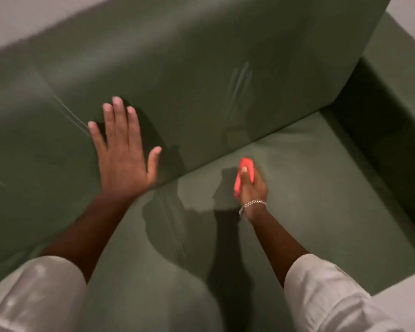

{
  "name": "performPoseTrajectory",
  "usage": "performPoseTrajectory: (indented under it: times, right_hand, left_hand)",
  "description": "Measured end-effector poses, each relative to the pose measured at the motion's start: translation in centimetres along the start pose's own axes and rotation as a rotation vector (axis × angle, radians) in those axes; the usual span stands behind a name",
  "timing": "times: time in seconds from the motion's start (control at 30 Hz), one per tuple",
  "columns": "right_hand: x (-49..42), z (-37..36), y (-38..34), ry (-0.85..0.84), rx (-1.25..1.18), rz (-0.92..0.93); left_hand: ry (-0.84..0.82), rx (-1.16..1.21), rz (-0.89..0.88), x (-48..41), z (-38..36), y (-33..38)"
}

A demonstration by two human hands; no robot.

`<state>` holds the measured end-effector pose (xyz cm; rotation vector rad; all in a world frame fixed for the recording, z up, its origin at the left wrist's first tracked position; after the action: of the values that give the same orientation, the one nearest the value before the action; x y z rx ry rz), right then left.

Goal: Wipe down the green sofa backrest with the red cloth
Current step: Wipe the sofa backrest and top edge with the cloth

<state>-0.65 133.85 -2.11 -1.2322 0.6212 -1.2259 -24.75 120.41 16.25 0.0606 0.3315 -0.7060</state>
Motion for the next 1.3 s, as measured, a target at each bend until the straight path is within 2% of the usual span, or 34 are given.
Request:
performPoseTrajectory:
  times: [0.07, 0.13, 0.33, 0.47, 0.53, 0.6, 0.67, 0.7, 0.83, 0.9, 0.93, 1.0, 1.07, 1.2, 1.3]
  right_hand:
    - [-2.2, -1.6, -4.0, 0.112, -0.332, -0.08]
    - [-4.0, -3.7, -8.1, 0.195, -0.495, -0.1]
    - [-5.1, -6.8, -13.8, 0.31, -0.492, -0.376]
    - [-8.0, -4.8, -20.6, 0.538, -0.341, -0.112]
    - [-9.0, -3.4, -20.2, 0.659, -0.304, -0.111]
    - [-8.1, -3.2, -17.3, 0.671, -0.332, -0.212]
    - [-6.2, -4.5, -15.2, 0.593, -0.408, -0.326]
    - [-5.8, -5.2, -15.4, 0.574, -0.416, -0.325]
    - [-8.3, -3.9, -23.1, 0.682, -0.186, 0.047]
    - [-10.1, -2.0, -23.4, 0.765, -0.155, 0.088]
    - [-10.6, -1.3, -22.2, 0.786, -0.193, 0.03]
    - [-10.2, -1.4, -18.5, 0.753, -0.314, -0.163]
    - [-8.3, -3.5, -16.5, 0.632, -0.356, -0.273]
    - [-2.7, -9.4, -19.2, 0.388, -0.314, -0.127]
    - [-1.1, -10.8, -24.3, 0.345, -0.179, 0.109]
  left_hand:
    - [0.05, -0.045, -0.059, -3.4, 2.4, -0.1]
    - [0.08, -0.093, -0.149, -6.1, 4.2, 0.4]
    - [0.125, -0.102, -0.151, -12.0, 6.7, 0.7]
    - [0.105, -0.09, -0.153, -11.9, 5.6, 0.5]
    - [0.122, -0.1, -0.162, -12.1, 5.3, 0.7]
    - [0.129, -0.086, -0.157, -12.2, 5.2, 0.8]
    - [0.131, -0.08, -0.152, -12.1, 5.1, 0.9]
    - [0.13, -0.084, -0.154, -12.0, 5.0, 0.8]
    - [0.148, -0.102, -0.168, -12.1, 4.8, 0.8]
    - [0.139, -0.088, -0.17, -12.1, 4.8, 1.0]
    - [0.131, -0.078, -0.163, -12.1, 4.9, 0.9]
    - [0.106, -0.072, -0.151, -12.1, 5.5, 0.8]
    - [0.071, -0.084, -0.15, -12.3, 5.6, 1.2]
    - [-0.027, -0.063, -0.191, -12.0, 7.0, 1.0]
    - [-0.112, -0.078, -0.244, -11.5, 7.8, -1.7]
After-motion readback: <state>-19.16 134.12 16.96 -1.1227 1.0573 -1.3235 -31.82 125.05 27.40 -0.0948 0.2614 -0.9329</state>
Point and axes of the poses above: each hand's wrist, its own x-axis away from the middle knuckle, its own z-axis out of the back of the hand, y = z × x, the point moved 8 cm from there along -x, towards the middle knuckle, and after that the axes turned 15 degrees about z, right-handed, at the moved point
